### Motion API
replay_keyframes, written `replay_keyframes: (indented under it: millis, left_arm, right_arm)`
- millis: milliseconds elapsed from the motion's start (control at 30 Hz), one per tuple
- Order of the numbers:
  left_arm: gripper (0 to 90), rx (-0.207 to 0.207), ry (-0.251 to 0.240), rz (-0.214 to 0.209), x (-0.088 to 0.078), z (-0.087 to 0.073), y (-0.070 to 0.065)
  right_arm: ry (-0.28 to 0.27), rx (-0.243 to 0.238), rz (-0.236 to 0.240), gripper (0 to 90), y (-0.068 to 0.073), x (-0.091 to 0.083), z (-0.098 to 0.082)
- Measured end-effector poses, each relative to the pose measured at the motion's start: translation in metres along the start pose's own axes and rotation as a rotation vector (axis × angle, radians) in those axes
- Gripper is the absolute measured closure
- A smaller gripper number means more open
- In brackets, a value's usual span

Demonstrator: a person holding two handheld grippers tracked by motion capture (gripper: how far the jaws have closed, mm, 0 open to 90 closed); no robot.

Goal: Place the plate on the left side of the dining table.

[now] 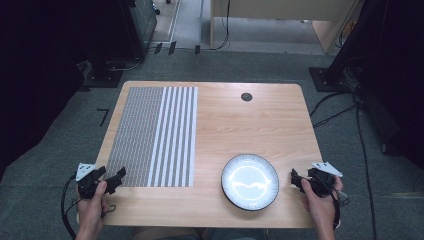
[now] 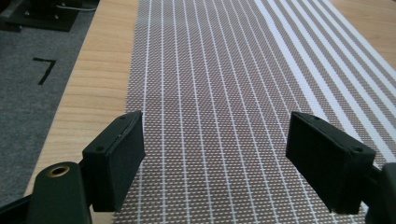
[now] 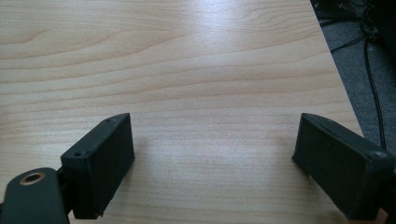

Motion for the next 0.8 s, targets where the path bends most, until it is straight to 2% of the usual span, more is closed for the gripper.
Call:
replay_keyframes:
  millis: [167, 467, 567, 667, 800]
  left_arm:
    - [19.4, 0.008, 0.008, -0.004, 0.002, -0.001, -0.004]
    - [19.4, 0.023, 0.009, -0.018, 0.004, 0.001, -0.013]
    - [19.5, 0.047, 0.012, 0.006, 0.004, 0.001, -0.017]
    - [19.5, 0.035, 0.014, 0.002, 0.005, 0.002, -0.024]
    - [19.5, 0.041, 0.017, -0.007, 0.006, 0.001, -0.030]
  right_arm:
    - [0.000, 0.001, -0.002, 11.9, 0.000, 0.000, 0.000]
    - [-0.013, 0.032, -0.017, 14.2, -0.004, -0.002, 0.000]
    - [-0.020, 0.033, -0.017, 14.3, -0.004, -0.003, 0.000]
    - [-0.034, 0.045, -0.008, 14.3, -0.003, -0.006, 0.001]
    - [-0.051, 0.053, -0.005, 14.4, -0.002, -0.009, 0.003]
Point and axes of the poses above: each handheld gripper's, and its own axes: x roughly forward along the jaws, z roughly out of its top, y roughly to its left, the point moved 2 cm from there along x, roughly forward along the jaws, and after that the axes turned 11 degrees about -y, right-handed, at the moved point
